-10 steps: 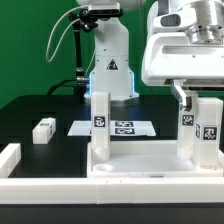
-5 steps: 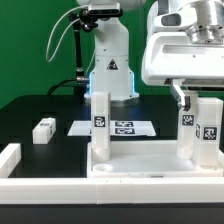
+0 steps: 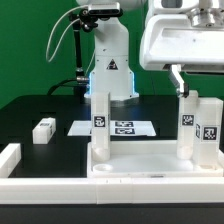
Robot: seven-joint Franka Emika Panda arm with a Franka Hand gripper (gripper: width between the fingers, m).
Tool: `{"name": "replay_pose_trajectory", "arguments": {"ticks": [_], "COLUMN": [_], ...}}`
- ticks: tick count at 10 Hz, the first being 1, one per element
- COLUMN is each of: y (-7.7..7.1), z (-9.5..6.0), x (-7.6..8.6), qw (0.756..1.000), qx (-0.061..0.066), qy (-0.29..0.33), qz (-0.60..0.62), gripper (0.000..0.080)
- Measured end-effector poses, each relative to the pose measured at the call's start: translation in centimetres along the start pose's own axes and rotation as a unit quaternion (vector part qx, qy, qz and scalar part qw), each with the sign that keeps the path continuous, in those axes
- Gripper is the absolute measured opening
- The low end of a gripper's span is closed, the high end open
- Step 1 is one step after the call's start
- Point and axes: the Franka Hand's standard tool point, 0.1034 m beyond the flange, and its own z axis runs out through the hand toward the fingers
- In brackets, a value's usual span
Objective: Assemble desk
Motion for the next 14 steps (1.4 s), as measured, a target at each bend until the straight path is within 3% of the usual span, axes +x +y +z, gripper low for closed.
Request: {"name": "replay_pose_trajectory", "arguments": {"ticks": [3, 6, 9, 10, 13, 14], "y": [0.9, -0.1, 0.0, 0.2, 0.9, 0.7], "z": [-0.3, -1.5, -1.1, -1.1, -0.6, -0.2], "x": [0.5, 1.3, 1.8, 1.7, 0.5, 0.2], "qw": [0.992, 0.971, 0.975, 0.974, 0.964, 0.963], "qx": [0.003, 0.004, 0.003, 0.011, 0.059, 0.058], "qy": [-0.127, -0.238, -0.223, -0.227, -0.261, -0.263], "qz": [0.011, 0.007, 0.008, 0.000, 0.014, 0.019], "gripper": [0.0649, 0.0649, 0.0649, 0.0649, 0.0649, 0.0649]}}
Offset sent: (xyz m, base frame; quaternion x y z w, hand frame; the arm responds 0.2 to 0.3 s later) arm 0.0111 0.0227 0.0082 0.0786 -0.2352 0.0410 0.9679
